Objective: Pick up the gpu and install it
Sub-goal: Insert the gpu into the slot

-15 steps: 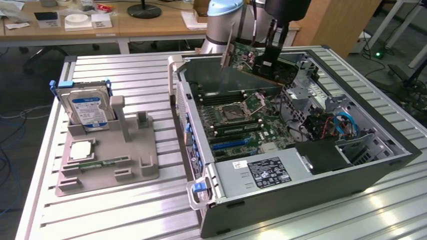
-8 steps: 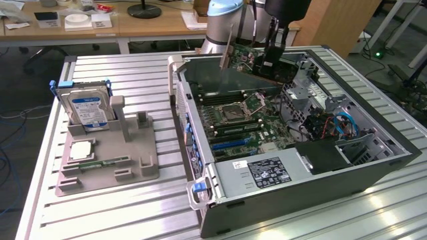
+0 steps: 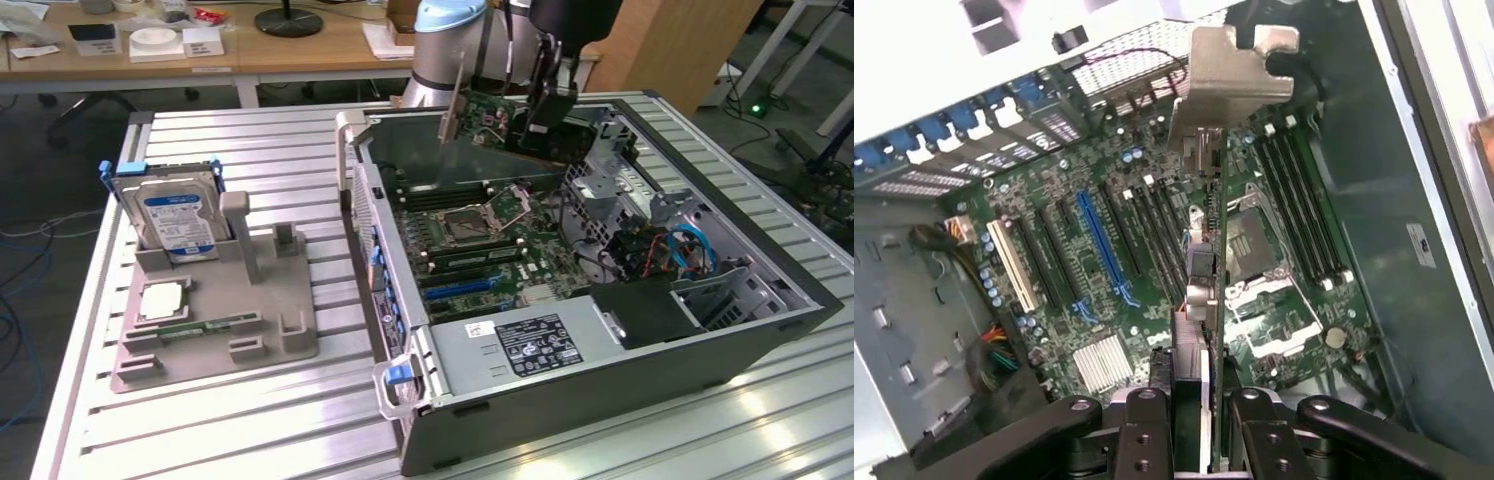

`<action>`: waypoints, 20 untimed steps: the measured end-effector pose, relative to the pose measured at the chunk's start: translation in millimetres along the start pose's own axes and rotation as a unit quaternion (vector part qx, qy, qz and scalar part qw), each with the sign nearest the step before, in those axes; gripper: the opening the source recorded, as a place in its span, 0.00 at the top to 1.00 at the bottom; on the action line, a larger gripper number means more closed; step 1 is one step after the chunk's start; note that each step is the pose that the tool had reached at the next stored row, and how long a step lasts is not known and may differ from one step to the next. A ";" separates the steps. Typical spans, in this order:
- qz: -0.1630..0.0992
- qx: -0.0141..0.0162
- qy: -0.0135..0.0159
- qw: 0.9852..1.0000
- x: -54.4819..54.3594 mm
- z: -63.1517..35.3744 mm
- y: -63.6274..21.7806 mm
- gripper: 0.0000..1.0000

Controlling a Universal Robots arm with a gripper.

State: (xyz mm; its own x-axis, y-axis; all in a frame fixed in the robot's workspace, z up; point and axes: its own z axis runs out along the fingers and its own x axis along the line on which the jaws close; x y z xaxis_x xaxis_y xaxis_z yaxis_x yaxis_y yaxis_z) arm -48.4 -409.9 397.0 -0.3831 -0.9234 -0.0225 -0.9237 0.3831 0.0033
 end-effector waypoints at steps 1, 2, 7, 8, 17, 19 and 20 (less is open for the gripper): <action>-0.007 0.000 0.000 1.000 0.0 0.0 0.0 0.73; -0.013 0.000 0.000 1.000 0.1 0.0 0.0 0.73; -0.046 -0.001 0.000 0.999 0.2 0.0 -0.1 0.73; -0.053 -0.001 0.000 0.999 0.2 0.0 -0.1 0.73; -0.109 -0.002 0.000 0.994 0.8 0.2 -0.3 0.73; -0.121 -0.003 0.000 0.993 0.9 0.2 -0.3 0.73; -0.127 -0.003 0.000 0.992 0.9 0.3 -0.4 0.73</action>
State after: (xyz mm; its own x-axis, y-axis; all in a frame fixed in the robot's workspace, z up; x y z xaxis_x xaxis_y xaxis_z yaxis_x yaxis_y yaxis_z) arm -48.5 -410.9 396.7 -0.1385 -0.9901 -0.0225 -0.9904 0.1385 0.0033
